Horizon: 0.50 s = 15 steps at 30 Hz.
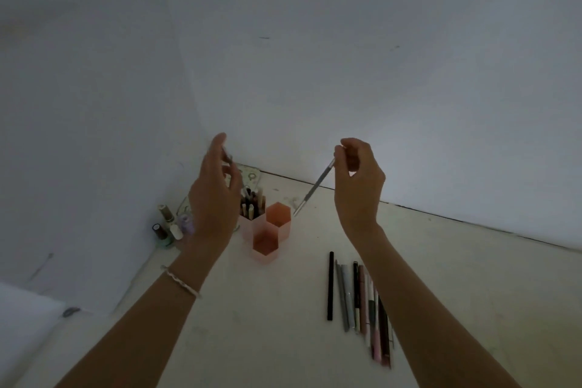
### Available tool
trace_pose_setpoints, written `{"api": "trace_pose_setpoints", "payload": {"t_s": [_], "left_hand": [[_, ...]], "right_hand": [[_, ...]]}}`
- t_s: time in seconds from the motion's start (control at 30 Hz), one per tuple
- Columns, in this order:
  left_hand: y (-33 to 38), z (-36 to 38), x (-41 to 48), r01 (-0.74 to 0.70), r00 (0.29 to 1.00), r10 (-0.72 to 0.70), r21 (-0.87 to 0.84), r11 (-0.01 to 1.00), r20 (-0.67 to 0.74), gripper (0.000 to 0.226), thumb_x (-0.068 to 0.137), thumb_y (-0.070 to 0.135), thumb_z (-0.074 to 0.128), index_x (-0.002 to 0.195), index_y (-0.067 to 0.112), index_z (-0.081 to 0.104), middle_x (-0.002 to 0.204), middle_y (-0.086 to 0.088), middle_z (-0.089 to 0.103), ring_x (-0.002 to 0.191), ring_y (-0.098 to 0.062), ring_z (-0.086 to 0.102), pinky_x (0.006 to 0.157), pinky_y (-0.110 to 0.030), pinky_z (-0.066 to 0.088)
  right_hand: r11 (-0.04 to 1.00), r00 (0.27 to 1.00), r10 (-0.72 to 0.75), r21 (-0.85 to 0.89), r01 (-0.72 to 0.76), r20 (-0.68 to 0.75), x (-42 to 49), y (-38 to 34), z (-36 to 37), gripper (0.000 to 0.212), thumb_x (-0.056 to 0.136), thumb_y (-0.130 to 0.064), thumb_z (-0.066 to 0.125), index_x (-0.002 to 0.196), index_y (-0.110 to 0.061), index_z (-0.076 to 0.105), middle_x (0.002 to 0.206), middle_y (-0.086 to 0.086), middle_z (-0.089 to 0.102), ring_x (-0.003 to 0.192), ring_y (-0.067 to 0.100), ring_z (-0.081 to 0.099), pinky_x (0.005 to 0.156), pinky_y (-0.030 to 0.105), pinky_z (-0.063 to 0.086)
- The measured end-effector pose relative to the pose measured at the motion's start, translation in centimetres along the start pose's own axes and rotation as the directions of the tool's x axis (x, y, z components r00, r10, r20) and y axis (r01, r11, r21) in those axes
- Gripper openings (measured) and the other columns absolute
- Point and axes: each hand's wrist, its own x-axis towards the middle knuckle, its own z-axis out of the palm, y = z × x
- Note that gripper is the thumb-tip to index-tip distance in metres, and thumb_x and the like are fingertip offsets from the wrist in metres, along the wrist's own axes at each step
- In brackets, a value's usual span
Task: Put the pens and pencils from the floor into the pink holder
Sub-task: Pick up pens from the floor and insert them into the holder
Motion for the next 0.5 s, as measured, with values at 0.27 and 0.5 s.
{"api": "trace_pose_setpoints", "payload": {"t_s": [0.27,0.5], "left_hand": [[-4.2,0.8,-3.1,-0.117,0.992,0.1,0.235,0.965,0.083,0.025,0.092,0.009,0.059,0.116,0.008,0.068,0.125,-0.014,0.06,0.119,-0.032,0.054,0.097,-0.043,0.042],[-2.5,-0.8,-0.6,-0.057,0.998,0.056,-0.043,0.997,-0.023,0.034,0.09,0.006,0.042,0.12,0.004,0.057,0.116,-0.009,0.056,0.106,-0.023,0.055,0.092,-0.036,0.048]], "right_hand": [[0.992,0.995,-0.095,0.092,0.092,0.027,-2.3,-0.7,3.1,0.008,0.094,-0.018,0.06,0.102,-0.021,0.059,0.087,-0.005,0.068,0.079,0.005,0.066,0.075,0.015,0.053],[0.99,0.953,-0.115,-0.049,0.134,0.279,-4.9,1.4,6.3,0.008,0.095,-0.017,0.059,0.101,-0.015,0.064,0.091,-0.005,0.068,0.081,0.008,0.064,0.077,0.03,0.056]]}}
